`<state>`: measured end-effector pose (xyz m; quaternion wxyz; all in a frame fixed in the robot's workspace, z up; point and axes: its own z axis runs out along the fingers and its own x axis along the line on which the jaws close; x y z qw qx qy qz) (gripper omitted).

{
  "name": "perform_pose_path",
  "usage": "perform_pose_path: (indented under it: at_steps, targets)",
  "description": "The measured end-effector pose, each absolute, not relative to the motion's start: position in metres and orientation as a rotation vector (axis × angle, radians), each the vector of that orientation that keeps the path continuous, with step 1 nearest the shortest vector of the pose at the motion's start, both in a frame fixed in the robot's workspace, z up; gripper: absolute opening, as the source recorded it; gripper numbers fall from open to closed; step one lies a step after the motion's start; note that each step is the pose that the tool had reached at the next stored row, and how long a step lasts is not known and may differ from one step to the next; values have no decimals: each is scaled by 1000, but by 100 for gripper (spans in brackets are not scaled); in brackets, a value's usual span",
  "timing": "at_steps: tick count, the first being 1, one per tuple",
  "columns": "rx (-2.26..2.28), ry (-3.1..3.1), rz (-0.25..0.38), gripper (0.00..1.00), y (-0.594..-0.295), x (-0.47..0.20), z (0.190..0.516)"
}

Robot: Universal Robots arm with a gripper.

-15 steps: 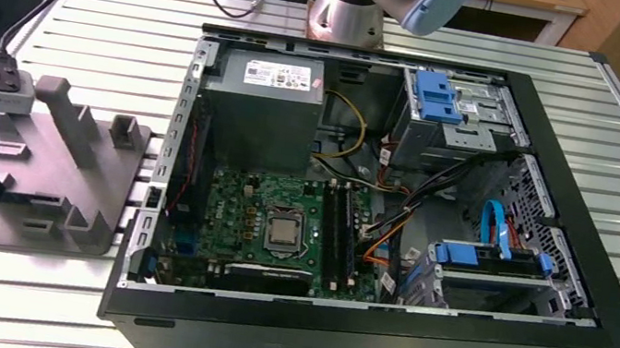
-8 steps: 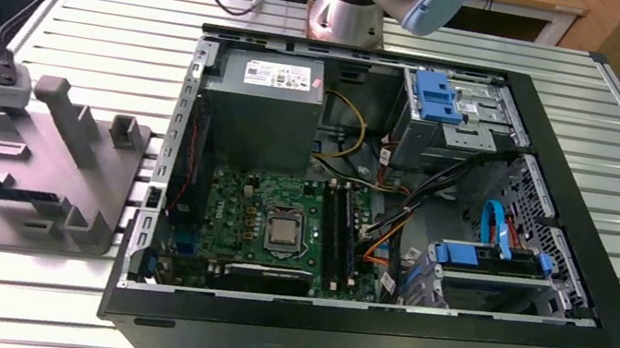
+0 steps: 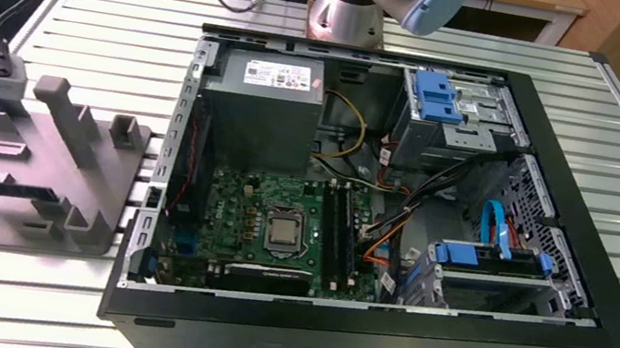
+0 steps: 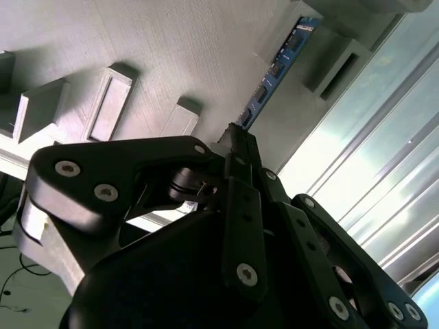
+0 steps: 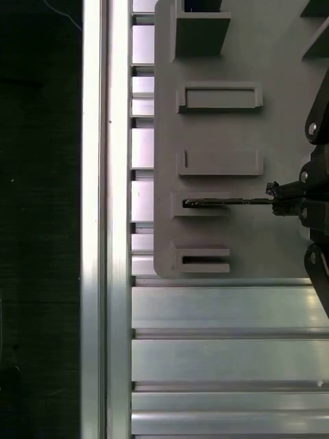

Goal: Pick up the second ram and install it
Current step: 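Pick up the second ram and move it above second insertion slot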

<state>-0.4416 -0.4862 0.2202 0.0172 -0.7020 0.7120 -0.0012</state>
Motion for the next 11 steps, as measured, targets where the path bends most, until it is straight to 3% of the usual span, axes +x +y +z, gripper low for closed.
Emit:
perform_pose_path:
  at_steps: [11]
  targets:
    - [-2181,2212,-4,11,-486,-442,234]
